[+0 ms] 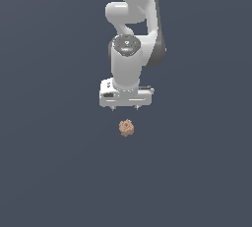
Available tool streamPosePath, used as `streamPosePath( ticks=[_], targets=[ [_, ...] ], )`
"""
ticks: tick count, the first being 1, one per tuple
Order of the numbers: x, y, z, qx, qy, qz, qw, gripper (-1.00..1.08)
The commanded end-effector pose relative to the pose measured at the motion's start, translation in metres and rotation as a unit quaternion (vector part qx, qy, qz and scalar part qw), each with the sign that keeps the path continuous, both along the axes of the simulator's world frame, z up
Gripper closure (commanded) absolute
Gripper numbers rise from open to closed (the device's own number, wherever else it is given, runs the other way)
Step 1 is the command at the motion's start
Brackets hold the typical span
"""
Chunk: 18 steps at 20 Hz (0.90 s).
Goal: Pick up the object and move it to a goal position.
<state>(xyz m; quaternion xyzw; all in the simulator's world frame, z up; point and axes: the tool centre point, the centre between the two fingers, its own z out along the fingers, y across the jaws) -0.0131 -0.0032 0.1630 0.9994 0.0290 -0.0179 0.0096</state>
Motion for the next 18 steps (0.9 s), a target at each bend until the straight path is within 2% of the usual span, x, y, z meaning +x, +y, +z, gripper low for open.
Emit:
streamPosePath(
  ticks=[1,10,18],
  targets=[
    [0.000,0.000,0.000,0.000,0.000,0.000,1.0000,-0.92],
    [0.007,0.024,0.012,0.014,-0.007,0.019,0.9997,-0.92],
    [0.010,0.022,0.004,0.013,-0.008,0.031,0.9994,-0.92]
  ],
)
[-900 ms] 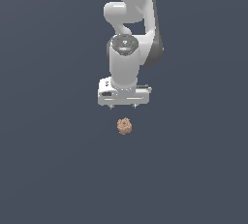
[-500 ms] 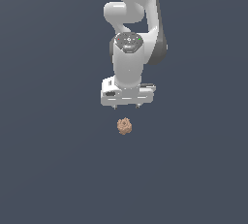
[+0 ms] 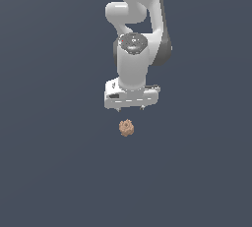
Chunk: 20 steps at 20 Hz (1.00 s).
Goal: Pick up the object and move it to a goal position.
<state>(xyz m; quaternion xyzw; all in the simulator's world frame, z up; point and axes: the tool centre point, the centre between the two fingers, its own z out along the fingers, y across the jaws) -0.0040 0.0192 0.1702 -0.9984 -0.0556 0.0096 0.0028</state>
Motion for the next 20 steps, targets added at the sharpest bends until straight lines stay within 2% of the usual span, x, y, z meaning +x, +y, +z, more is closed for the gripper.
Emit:
streamPosePath(
  ticks=[1,13,20],
  targets=[
    [0.002,-0.001,-0.006,0.000,0.000,0.009,1.0000,-0.92],
    [0.016,-0.013,-0.061,-0.001,-0.008,0.093,0.9956,-0.92],
    [0.019,-0.017,-0.078,-0.001,-0.010,0.118,0.9929,-0.92]
  ],
)
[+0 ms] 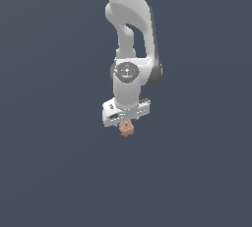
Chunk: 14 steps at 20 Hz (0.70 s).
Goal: Pick up the object and move it to a goal position.
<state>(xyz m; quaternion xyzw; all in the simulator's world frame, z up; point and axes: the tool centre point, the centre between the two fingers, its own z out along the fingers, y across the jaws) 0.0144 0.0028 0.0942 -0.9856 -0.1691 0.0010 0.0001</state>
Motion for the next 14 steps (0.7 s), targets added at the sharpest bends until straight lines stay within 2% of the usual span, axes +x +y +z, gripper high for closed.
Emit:
streamPosePath(
  ticks=[1,7,14],
  targets=[
    [0.001,0.000,-0.003,0.000,-0.001,0.005,1.0000,-0.92],
    [0.000,0.000,-0.008,0.000,0.000,0.004,1.0000,-0.92],
    [-0.001,0.000,-0.043,0.000,-0.001,0.005,1.0000,-0.92]
  ],
)
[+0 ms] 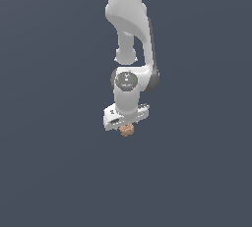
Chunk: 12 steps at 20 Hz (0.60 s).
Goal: Pick up the object and move it to a goal position.
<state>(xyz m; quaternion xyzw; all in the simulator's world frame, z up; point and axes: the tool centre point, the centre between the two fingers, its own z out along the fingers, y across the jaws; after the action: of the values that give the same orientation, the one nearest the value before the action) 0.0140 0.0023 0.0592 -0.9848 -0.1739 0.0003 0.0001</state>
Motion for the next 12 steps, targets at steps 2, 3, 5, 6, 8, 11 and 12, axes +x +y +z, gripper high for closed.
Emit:
streamPosePath(
  ticks=[2,3,5,6,8,11,12],
  targets=[
    [0.0000,0.0002,-0.0141,0.000,0.000,0.001,1.0000,-0.92],
    [0.0002,0.0001,-0.0162,0.000,0.000,0.001,1.0000,-0.92],
    [0.0009,0.0000,-0.0181,0.000,0.000,0.001,1.0000,-0.92],
    [0.0011,0.0000,-0.0182,0.000,0.000,0.001,1.0000,-0.92],
    [0.0011,0.0000,-0.0182,0.000,0.000,0.001,1.0000,1.08],
    [0.0011,0.0000,-0.0182,0.000,0.000,0.001,1.0000,1.08],
    [0.0011,0.0000,-0.0182,0.000,0.000,0.001,1.0000,1.08]
  ],
)
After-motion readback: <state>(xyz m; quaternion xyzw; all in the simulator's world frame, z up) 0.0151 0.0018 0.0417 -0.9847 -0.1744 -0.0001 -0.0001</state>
